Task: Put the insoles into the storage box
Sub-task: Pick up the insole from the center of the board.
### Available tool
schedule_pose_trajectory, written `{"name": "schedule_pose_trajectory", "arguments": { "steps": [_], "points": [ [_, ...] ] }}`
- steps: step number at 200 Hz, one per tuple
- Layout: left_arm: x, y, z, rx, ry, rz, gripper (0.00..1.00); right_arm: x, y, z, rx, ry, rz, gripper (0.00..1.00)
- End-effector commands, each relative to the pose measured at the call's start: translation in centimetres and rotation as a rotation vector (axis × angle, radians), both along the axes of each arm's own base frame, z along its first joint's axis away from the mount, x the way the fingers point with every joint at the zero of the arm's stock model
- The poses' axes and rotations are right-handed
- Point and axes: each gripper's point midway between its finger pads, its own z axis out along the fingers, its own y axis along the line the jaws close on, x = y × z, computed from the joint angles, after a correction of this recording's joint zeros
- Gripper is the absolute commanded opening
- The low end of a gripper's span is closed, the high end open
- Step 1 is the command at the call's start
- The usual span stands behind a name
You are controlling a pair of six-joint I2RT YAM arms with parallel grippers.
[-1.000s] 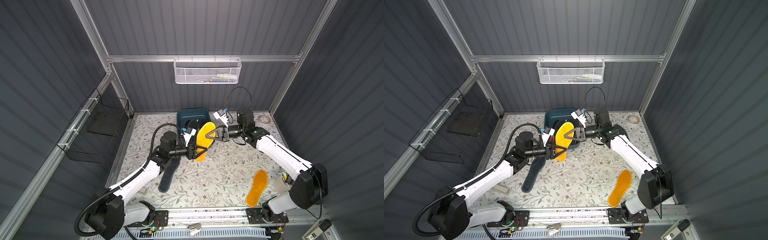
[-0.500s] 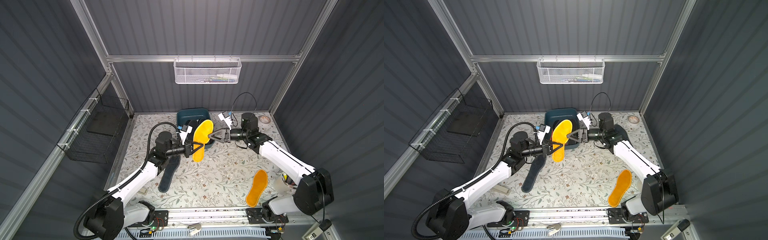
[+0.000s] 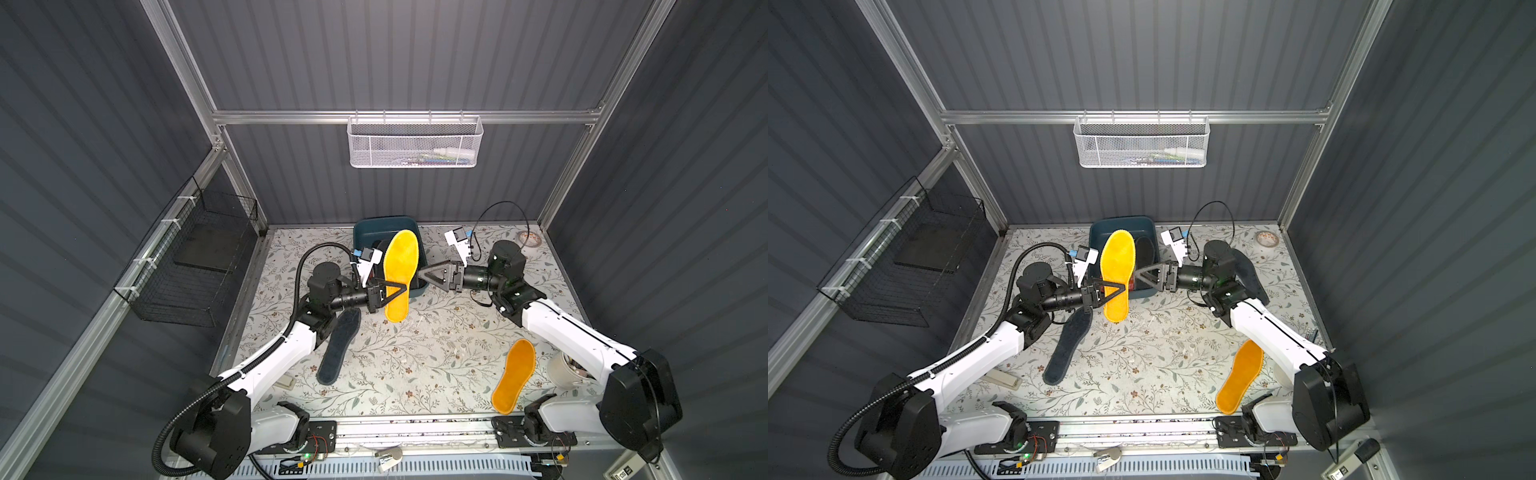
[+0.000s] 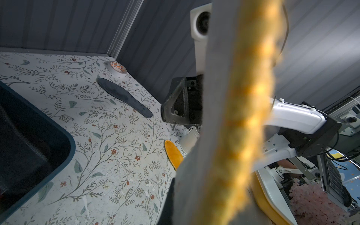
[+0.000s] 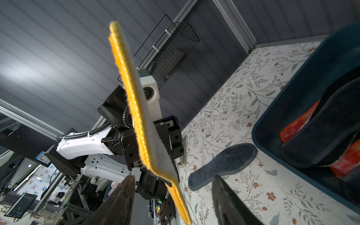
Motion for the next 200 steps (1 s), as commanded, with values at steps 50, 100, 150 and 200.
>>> {"name": "schedule_pose_trajectory", "arguments": {
  "steps": [50,100,150,200],
  "points": [
    [0.0,-0.3,0.4,-0.019,0.001,-0.035,0.00,0.2,3.1,1.1,0.000,-0.059,-0.001,0.30],
    [0.3,-0.1,0.4,-0.001,0.006,-0.013,0.10,2.2,3.2,0.0,-0.075,-0.023,-0.096,0.00],
    [0.5,2.6,0.1,0.109,-0.006,0.175,1.00,6.6,2.1,-0.6,-0.202,0.009,-0.250,0.00],
    [2.4,10.5,-2.2,0.358,0.016,0.652,1.00,12.4,3.0,-3.1,-0.270,0.072,-0.300,0.00]
  ]
}}
